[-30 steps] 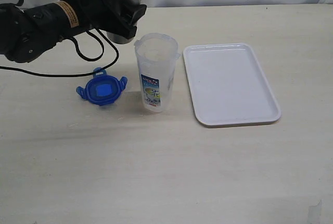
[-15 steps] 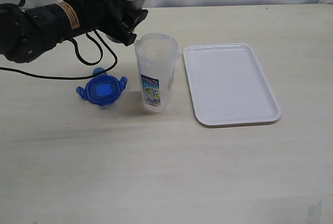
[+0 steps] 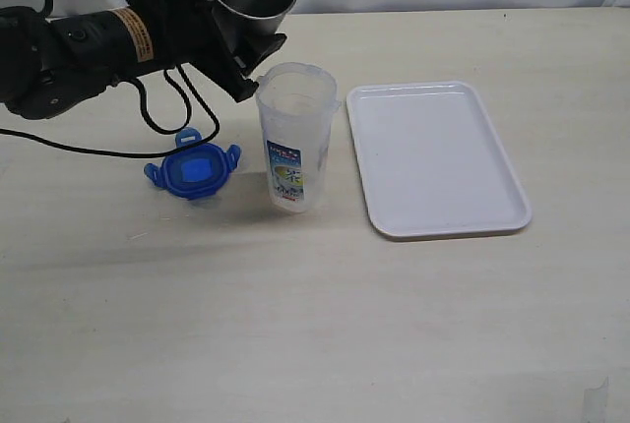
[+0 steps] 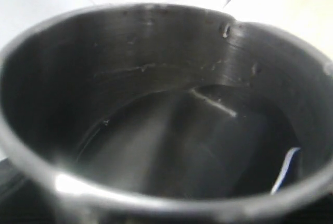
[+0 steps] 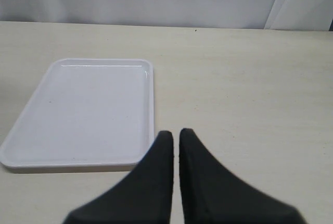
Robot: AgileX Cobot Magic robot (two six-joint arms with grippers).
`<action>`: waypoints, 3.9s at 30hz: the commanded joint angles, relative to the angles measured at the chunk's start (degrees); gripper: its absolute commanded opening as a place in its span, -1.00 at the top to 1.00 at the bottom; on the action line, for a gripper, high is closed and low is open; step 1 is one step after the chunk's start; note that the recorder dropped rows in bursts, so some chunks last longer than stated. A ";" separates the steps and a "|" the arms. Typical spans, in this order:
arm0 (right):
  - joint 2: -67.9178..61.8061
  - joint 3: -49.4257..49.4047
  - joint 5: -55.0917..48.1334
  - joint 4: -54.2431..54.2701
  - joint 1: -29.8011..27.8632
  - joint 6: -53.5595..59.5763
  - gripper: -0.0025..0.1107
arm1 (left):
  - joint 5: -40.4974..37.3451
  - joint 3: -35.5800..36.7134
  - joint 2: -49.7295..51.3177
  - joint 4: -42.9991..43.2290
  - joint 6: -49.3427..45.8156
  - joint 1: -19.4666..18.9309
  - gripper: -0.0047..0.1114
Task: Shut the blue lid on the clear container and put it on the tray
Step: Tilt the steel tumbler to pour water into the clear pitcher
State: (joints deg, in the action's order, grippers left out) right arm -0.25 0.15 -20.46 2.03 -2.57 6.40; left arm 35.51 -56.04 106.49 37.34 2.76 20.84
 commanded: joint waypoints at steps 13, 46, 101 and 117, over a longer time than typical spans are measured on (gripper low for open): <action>0.25 -0.15 0.89 0.10 -0.02 0.00 0.88 | 4.69 -0.91 -1.19 -0.52 -10.62 0.21 0.92; 0.25 -0.15 0.89 0.10 -0.02 0.00 0.88 | 6.54 -0.91 -1.19 -0.38 -25.84 0.21 0.92; 0.25 -0.15 0.89 0.10 -0.02 0.00 0.88 | 7.23 -0.91 -1.19 -1.08 -43.83 0.21 0.92; 0.25 -0.15 0.89 0.10 -0.02 0.00 0.88 | 6.81 -0.91 -1.19 -4.13 -38.14 0.21 0.92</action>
State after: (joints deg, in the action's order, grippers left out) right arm -0.25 0.15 -20.46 2.03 -2.57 6.40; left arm 39.01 -56.04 106.49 35.44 -39.42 20.84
